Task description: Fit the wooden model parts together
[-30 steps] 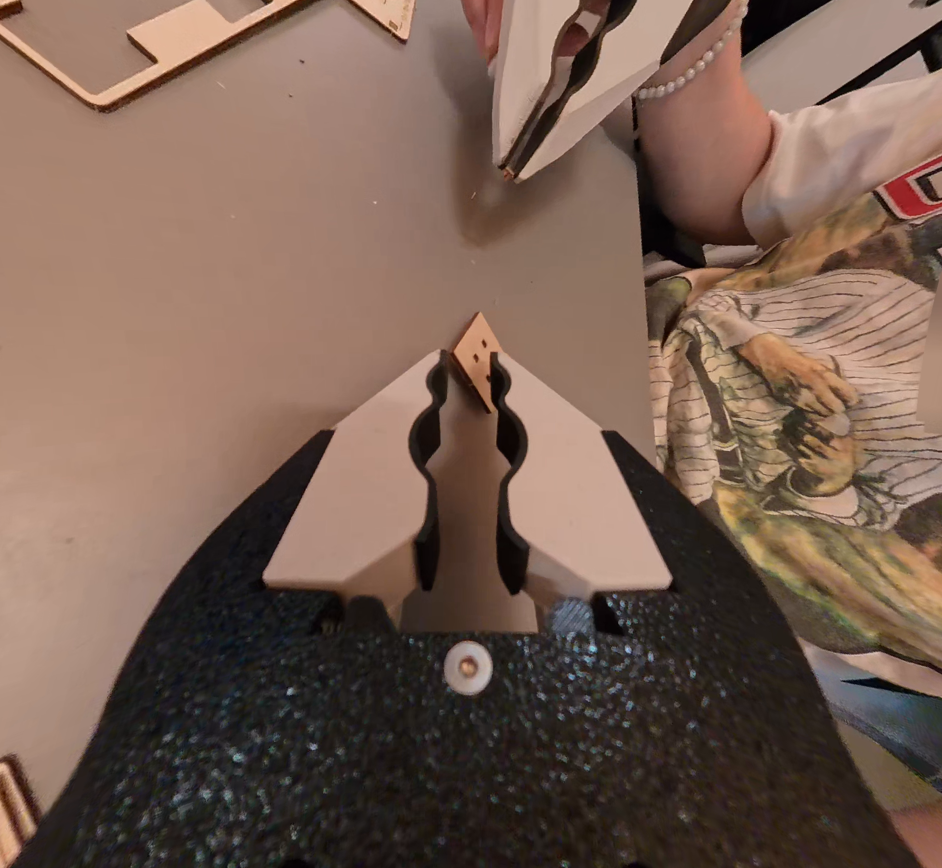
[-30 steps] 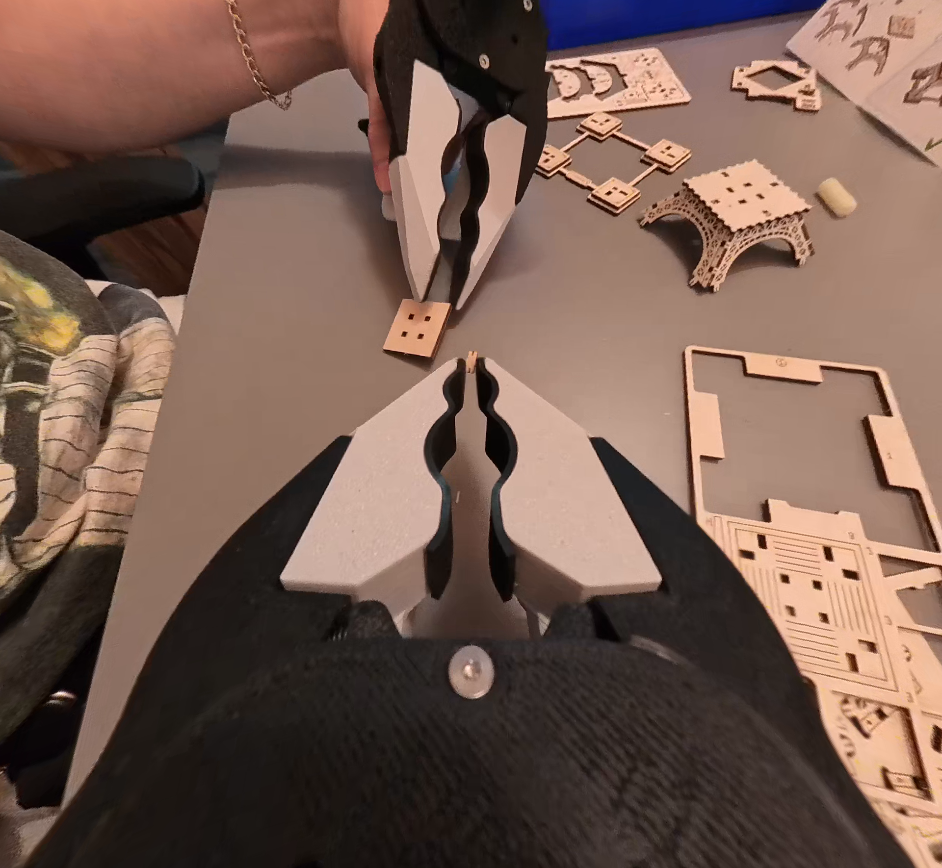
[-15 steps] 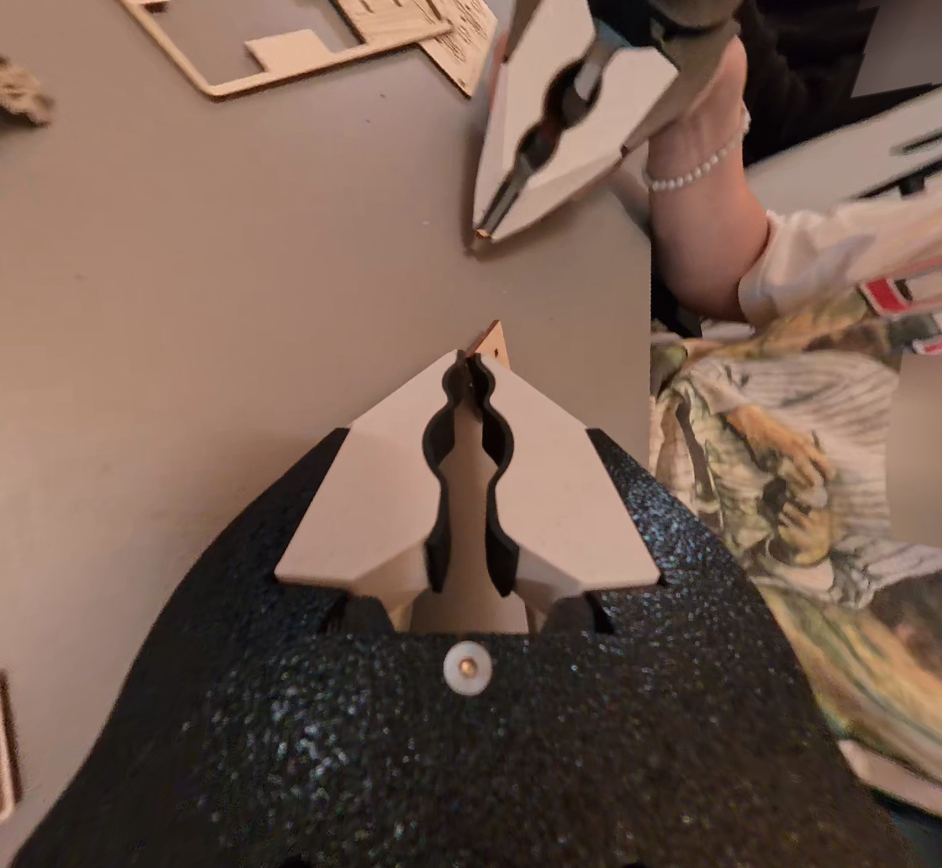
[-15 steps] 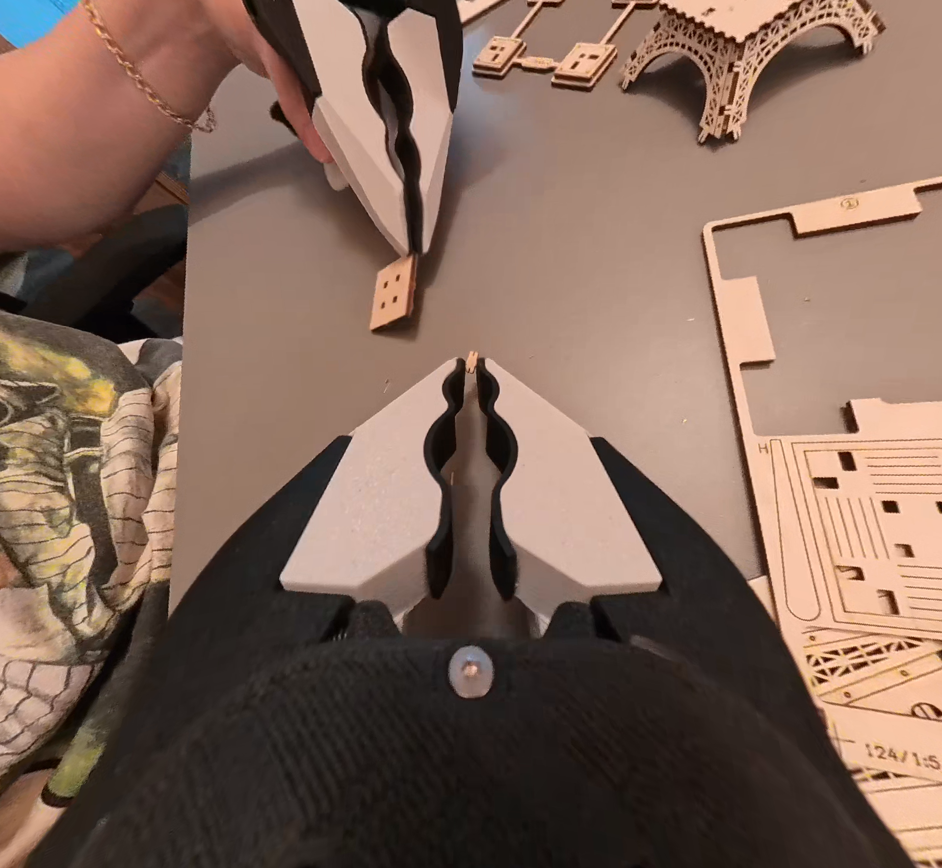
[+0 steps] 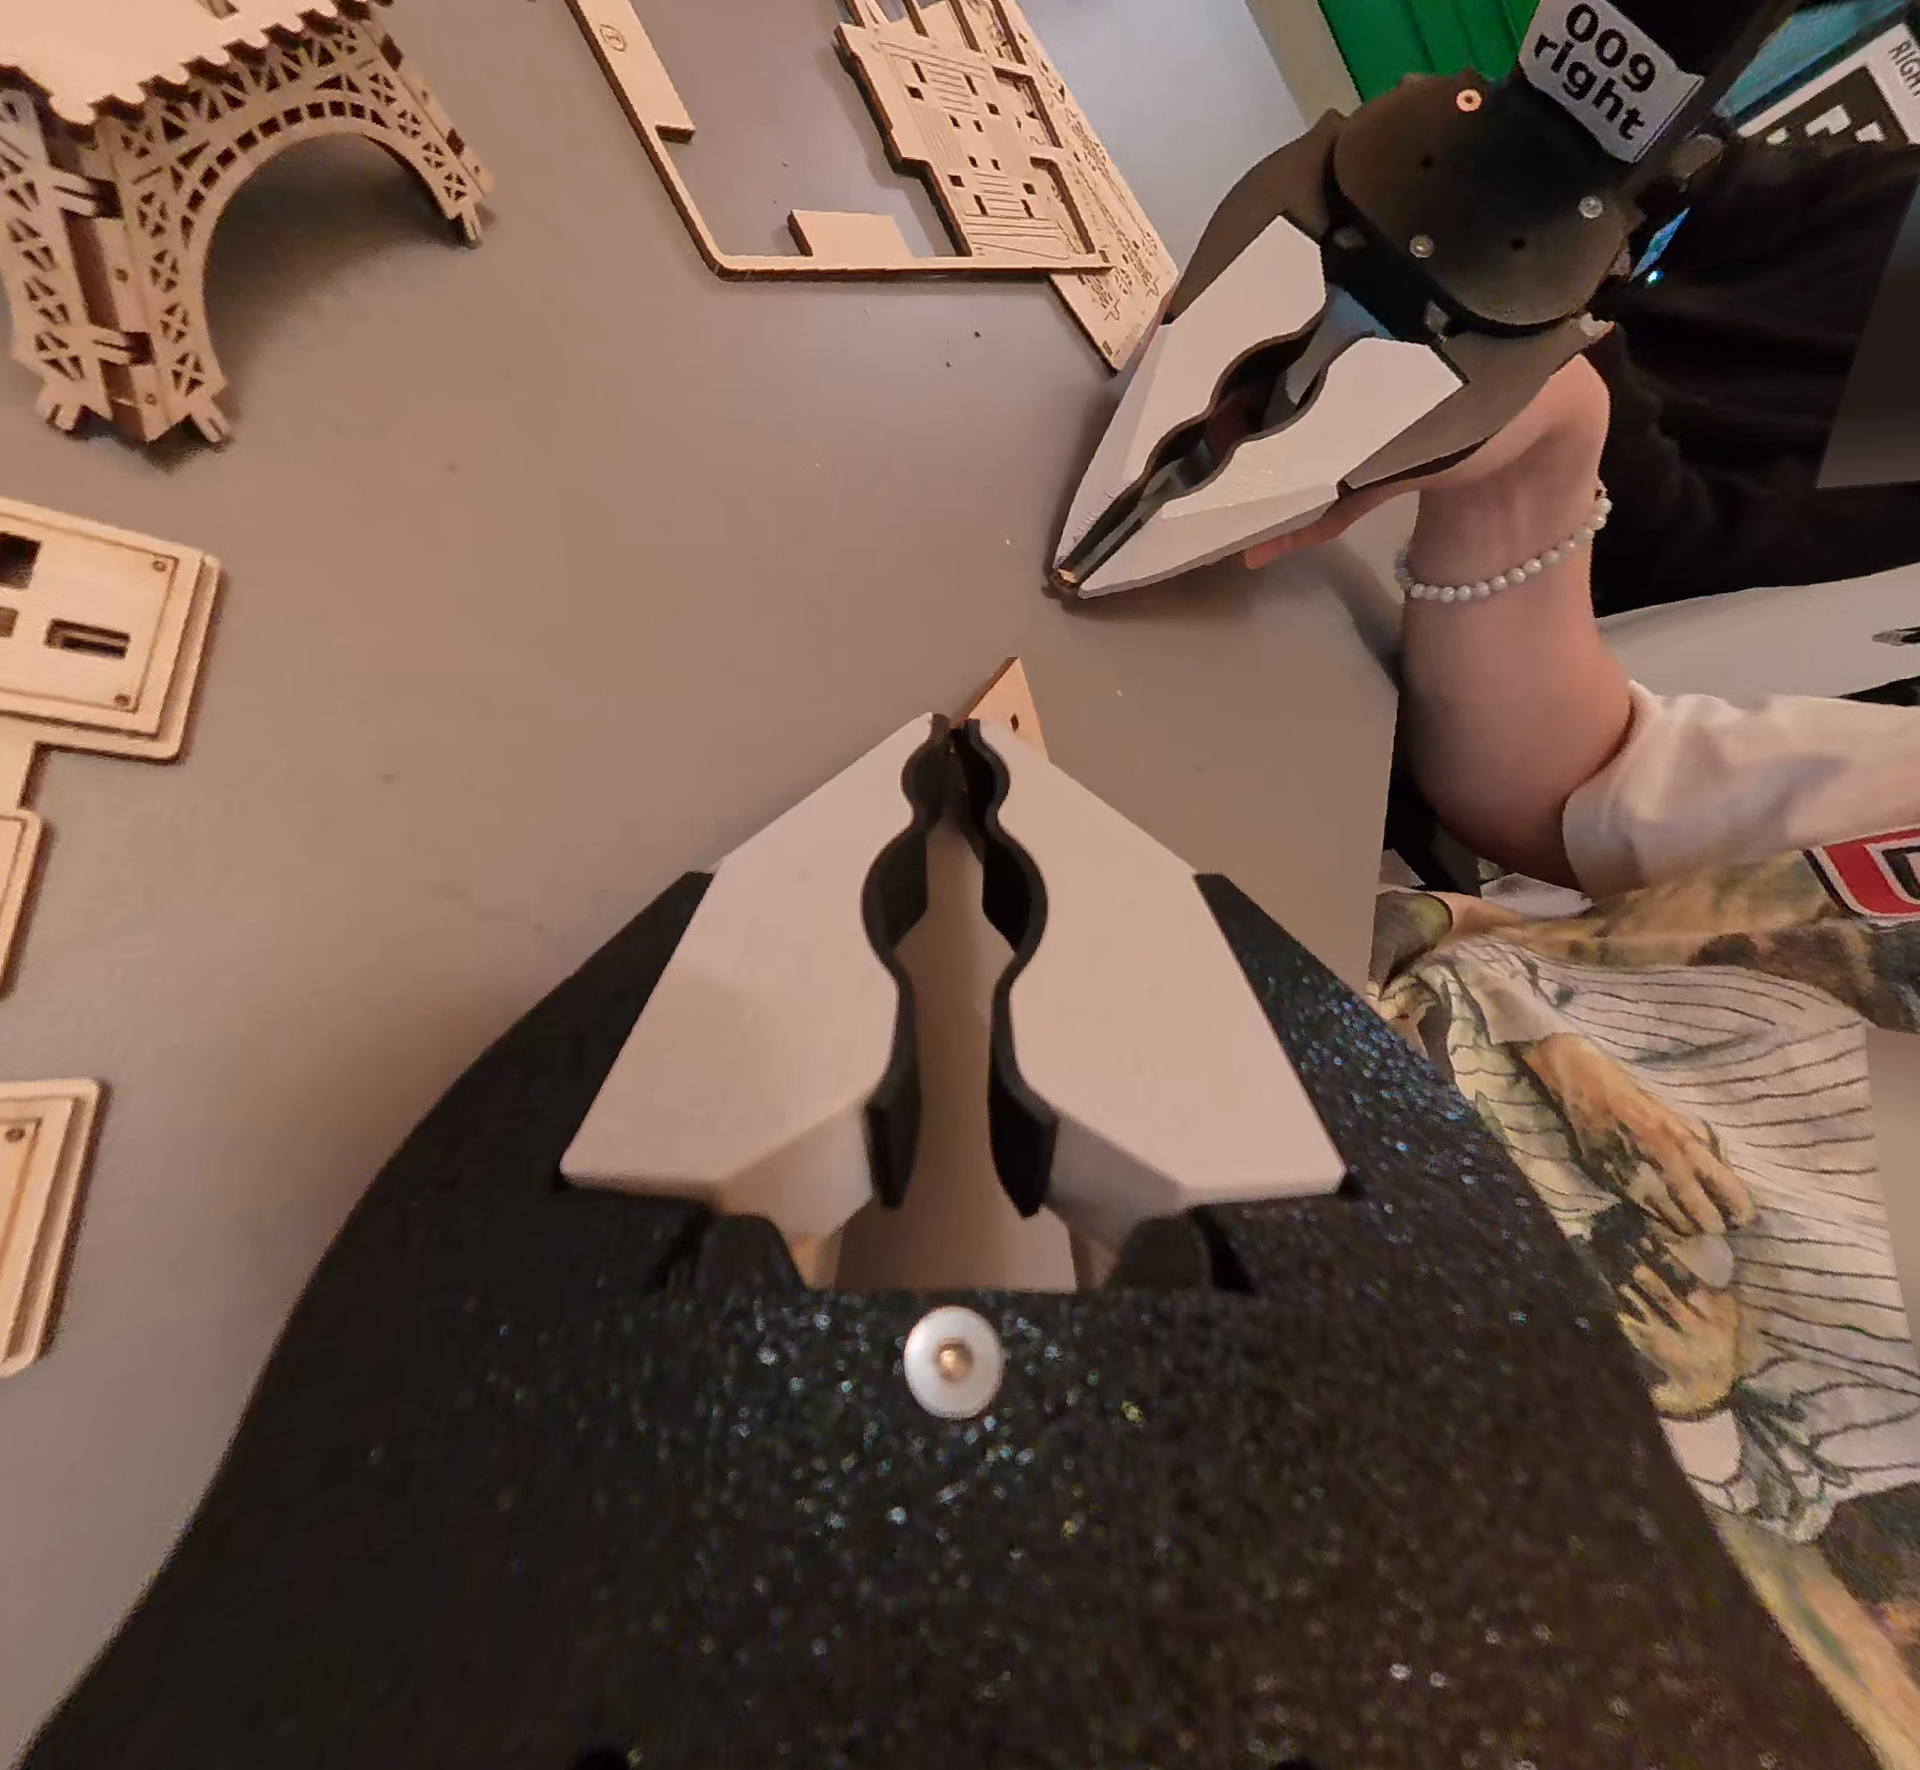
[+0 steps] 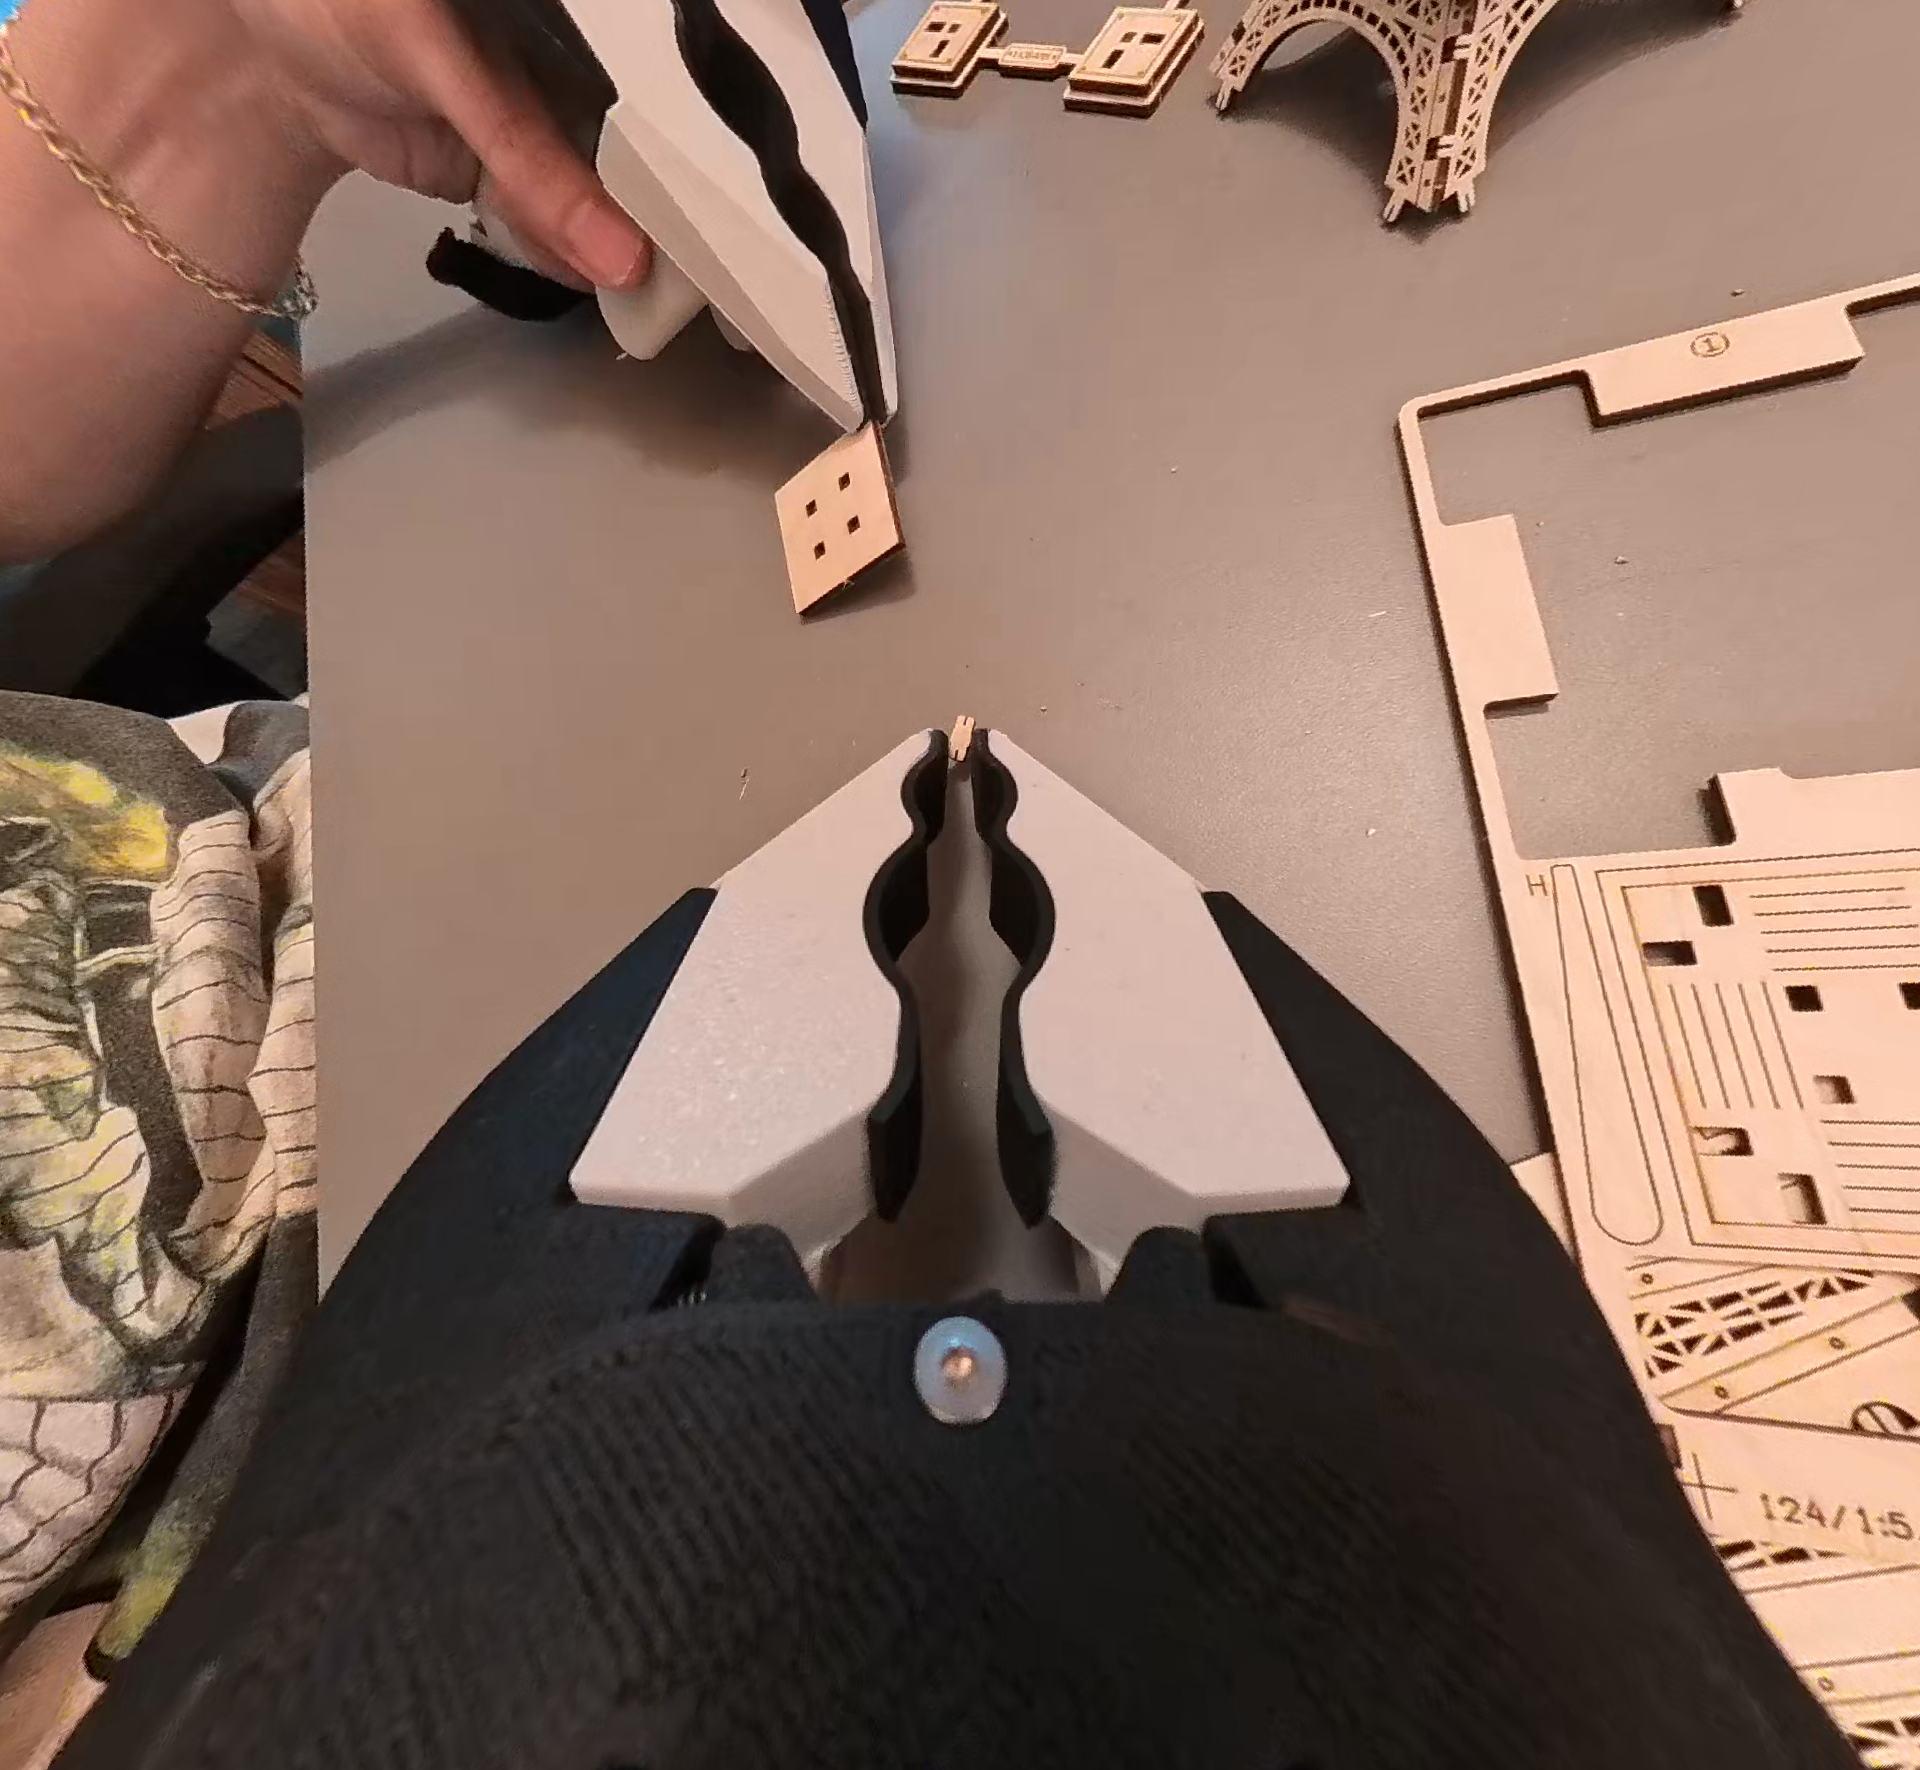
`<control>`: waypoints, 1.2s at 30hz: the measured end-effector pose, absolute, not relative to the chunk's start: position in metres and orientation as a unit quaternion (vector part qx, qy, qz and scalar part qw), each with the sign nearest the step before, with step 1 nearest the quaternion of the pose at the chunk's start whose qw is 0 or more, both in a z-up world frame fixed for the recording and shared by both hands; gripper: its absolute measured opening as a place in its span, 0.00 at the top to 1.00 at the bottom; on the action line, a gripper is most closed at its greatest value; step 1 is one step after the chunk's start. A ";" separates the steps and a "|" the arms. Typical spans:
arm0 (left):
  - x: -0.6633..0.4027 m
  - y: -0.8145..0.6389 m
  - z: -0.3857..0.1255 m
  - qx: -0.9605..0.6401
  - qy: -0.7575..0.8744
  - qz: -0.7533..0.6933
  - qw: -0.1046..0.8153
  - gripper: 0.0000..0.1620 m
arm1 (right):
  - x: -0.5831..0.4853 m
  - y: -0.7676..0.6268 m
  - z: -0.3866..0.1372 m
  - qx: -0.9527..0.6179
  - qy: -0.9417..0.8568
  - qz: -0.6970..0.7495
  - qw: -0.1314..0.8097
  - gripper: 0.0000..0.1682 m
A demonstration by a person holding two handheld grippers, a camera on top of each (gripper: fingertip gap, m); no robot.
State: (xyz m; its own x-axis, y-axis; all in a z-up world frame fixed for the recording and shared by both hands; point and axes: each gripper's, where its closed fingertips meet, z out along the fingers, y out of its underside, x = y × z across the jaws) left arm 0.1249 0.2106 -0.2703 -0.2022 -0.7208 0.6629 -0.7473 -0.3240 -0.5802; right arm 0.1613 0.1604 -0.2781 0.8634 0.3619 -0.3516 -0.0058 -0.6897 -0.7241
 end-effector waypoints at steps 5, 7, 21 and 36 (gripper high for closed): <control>0.126 0.212 -0.271 0.635 -0.583 0.507 -0.007 1.00 | 0.162 0.161 -0.278 -0.886 -0.097 0.245 0.381 0.99; 0.126 0.212 -0.271 0.634 -0.585 0.505 -0.015 1.00 | 0.162 0.161 -0.278 -0.886 -0.097 0.245 0.381 0.99; 0.135 0.226 -0.239 0.574 -0.596 0.550 -0.118 1.00 | 0.162 0.161 -0.277 -0.883 -0.085 0.266 0.377 0.99; 0.111 0.200 -0.255 0.203 -0.841 0.182 -0.468 1.00 | 0.162 0.161 -0.278 -0.883 -0.084 0.267 0.377 0.99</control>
